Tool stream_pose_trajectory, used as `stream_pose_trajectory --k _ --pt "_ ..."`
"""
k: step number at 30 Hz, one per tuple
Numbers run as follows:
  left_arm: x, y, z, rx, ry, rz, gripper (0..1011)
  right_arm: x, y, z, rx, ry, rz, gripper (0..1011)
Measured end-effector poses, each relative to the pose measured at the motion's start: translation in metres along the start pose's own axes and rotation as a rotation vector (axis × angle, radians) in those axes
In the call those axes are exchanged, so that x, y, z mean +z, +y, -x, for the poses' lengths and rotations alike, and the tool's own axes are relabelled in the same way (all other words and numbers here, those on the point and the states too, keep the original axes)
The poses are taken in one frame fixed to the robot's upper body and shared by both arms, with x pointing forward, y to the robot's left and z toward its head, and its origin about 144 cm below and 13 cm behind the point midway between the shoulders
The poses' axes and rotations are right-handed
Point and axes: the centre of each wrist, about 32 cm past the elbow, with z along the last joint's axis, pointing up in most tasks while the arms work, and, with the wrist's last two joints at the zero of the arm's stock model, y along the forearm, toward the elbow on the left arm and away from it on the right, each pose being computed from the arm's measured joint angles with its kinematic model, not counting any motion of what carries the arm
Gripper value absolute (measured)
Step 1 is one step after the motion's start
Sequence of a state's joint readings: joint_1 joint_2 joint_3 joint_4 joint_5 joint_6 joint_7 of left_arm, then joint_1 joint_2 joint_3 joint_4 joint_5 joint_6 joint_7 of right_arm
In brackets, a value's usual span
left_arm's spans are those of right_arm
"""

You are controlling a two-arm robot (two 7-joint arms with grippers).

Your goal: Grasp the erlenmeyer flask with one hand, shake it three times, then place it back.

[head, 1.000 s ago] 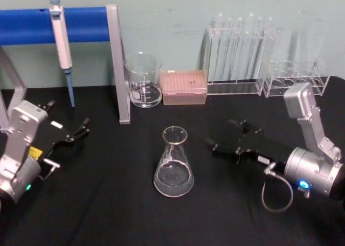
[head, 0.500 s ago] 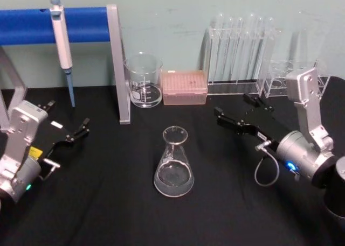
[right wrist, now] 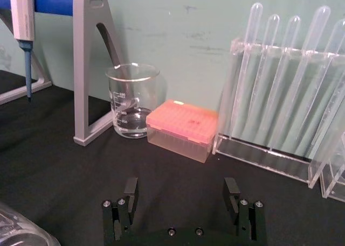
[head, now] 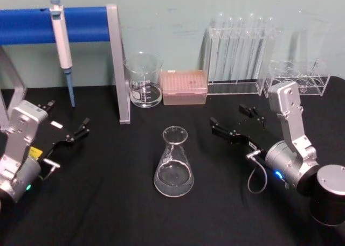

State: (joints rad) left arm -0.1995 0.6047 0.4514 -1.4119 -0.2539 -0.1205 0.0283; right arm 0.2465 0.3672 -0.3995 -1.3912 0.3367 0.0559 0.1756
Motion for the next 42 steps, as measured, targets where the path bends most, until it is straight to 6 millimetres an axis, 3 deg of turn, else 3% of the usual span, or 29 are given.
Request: stream_pose_trajectory --k 42 --pt "0.0000 0.0000 0.0000 0.000 0.000 0.000 1001 -0.0036 -0.0013 0.0003 -0.013 0.003 0.022 1003"
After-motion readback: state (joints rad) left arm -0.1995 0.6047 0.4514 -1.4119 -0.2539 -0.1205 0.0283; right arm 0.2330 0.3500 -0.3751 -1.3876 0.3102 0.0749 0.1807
